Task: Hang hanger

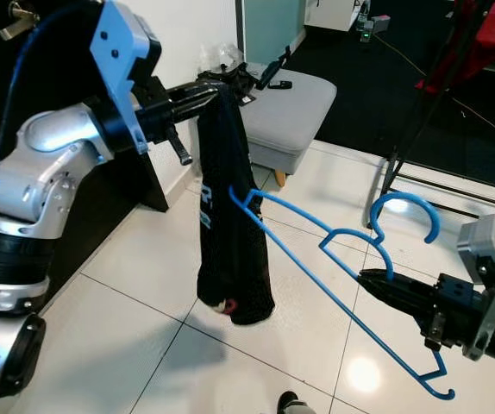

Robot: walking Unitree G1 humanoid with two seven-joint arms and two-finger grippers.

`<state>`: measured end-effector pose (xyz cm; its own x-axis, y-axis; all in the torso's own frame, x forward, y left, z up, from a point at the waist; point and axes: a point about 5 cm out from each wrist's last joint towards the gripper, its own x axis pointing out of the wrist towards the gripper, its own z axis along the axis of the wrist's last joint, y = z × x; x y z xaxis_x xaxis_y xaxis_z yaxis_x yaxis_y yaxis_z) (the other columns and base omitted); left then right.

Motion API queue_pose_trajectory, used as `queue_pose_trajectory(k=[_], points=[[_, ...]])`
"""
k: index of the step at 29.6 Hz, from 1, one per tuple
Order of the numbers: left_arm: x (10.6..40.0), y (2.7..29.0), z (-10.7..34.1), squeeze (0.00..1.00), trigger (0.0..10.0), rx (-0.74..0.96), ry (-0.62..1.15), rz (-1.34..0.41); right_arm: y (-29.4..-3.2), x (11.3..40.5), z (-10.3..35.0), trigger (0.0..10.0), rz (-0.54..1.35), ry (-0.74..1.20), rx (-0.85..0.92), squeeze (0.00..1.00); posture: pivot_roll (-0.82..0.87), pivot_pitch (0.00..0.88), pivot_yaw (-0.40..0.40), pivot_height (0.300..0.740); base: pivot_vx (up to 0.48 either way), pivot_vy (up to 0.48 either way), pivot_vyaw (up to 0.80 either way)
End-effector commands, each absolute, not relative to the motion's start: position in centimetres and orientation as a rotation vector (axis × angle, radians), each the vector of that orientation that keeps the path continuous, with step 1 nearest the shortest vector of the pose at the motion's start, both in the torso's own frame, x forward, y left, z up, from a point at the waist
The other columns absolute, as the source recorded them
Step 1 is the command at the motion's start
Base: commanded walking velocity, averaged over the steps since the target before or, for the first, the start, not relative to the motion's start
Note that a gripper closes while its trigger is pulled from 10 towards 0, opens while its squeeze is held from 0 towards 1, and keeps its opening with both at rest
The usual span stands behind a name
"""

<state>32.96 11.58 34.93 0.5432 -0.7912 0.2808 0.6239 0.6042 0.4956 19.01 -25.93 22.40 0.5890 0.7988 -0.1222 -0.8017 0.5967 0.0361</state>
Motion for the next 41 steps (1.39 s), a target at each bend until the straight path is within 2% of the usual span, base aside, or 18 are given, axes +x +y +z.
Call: queue_pose_trajectory(k=[1, 8, 14, 20, 28, 32, 41], points=[[32.9, 10.9, 34.6, 0.0, 10.0, 0.347, -0.488, -0.868, -25.0, 18.4, 23.6, 10.0, 1.014, 0.072, -0.002, 0.0, -0.04, 0.18, 0.023, 0.74, 0.0, 0.0, 0.0], [33.6, 10.7, 34.1, 0.0, 10.0, 0.302, -0.436, -0.836, -24.7, 18.1, 23.6, 10.0, 1.045, 0.078, -0.015, 0.0, -0.04, 0.167, 0.024, 0.74, 0.0, 0.0, 0.0], [32.4, 9.5, 34.4, 0.0, 10.0, 0.269, -0.463, -0.91, -25.0, 20.1, 23.2, 10.0, 0.908, 0.042, -0.092, 0.0, -0.03, 0.176, 0.023, 0.74, 0.0, 0.0, 0.0], [31.6, 9.2, 34.6, 0.0, 10.0, 0.296, -0.49, -0.96, -26.5, 21.4, 23.4, 10.0, 0.76, 0.029, -0.129, 0.0, -0.03, 0.185, 0.023, 0.74, 0.0, 0.0, 0.0], [31.4, 8.9, 34.6, 0.0, 10.0, 0.311, -0.491, -0.995, -26.3, 21.5, 23.7, 10.0, 0.773, 0.003, -0.126, 0.0, -0.03, 0.188, 0.026, 0.74, 0.0, 0.0, 0.0], [31.5, 8.7, 34.2, 0.0, 10.0, 0.344, -0.471, -0.989, -25.3, 20.7, 25.0, 10.0, 0.878, -0.09, -0.058, 0.0, -0.04, 0.192, 0.026, 0.74, 0.0, 0.0, 0.0], [31.5, 8.8, 33.8, 0.0, 10.0, 0.399, -0.481, -0.98, -25.6, 20.5, 26.4, 10.0, 0.888, -0.19, -0.001, 0.0, -0.04, 0.192, 0.024, 0.74, 0.0, 0.0, 0.0]])
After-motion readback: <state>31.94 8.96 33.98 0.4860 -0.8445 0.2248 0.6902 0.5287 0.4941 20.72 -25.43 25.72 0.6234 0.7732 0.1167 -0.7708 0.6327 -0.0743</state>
